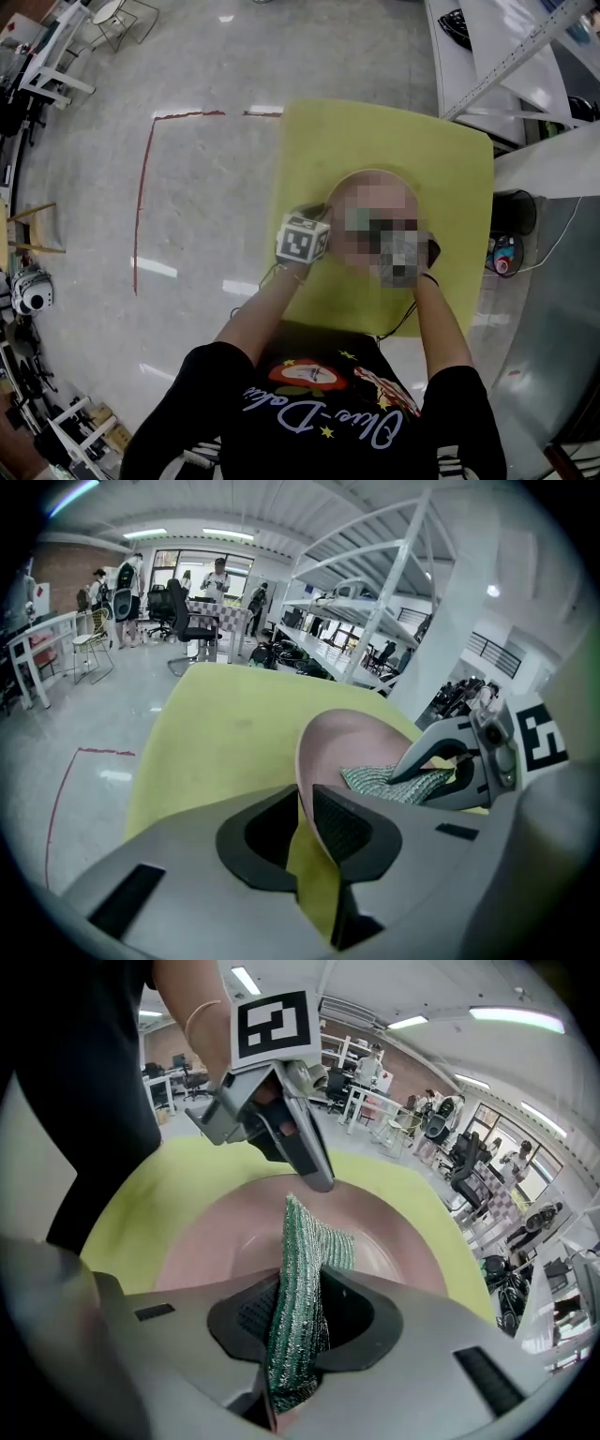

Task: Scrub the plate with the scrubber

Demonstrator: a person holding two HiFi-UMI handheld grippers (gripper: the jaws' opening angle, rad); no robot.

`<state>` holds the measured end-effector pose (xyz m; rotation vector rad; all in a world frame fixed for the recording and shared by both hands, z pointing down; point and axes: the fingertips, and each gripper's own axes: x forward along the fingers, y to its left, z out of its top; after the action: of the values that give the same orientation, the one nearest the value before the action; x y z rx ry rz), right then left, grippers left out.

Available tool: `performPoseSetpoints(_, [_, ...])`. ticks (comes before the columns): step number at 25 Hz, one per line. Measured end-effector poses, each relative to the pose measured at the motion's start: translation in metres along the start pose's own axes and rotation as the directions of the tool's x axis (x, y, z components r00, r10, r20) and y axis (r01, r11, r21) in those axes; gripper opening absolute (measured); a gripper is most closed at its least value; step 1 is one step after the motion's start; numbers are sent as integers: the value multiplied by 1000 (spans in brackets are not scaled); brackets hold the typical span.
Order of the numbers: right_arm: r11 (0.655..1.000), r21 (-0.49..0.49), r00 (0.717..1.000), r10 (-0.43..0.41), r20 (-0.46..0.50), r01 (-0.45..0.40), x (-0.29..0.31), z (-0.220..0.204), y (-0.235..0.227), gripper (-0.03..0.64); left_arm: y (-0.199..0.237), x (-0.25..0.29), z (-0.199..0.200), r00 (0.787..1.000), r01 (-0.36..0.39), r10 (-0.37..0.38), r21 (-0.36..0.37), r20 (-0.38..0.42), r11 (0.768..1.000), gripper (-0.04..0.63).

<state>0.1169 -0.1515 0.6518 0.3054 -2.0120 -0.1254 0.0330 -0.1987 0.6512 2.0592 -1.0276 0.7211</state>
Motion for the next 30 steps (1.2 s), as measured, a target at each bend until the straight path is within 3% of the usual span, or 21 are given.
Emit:
performPoseSetpoints(11, [996,4,996,89,8,-89,-9,5,40,69,1,0,0,1000,-24,24,2,7,1000,41])
performPoseSetpoints(17, [984,81,988,154,32,-156,-14,8,49,69,0,2,0,999,-39,39,-9,12,999,40])
performPoseSetpoints(26, [936,113,940,321,116,-334,-27,18,72,68,0,4,0,999,-44,44,-5,15,999,38])
performPoseSetpoints(28, [928,146,934,321,155,-343,-31,22,66,67,-1,3,0,999,-29,29,-22,21,999,38])
performPoseSetpoints(30, [945,165,951,255,177,-284,-35,23,44,66,-2,3,1,1000,-17,18,-28,24,999,37])
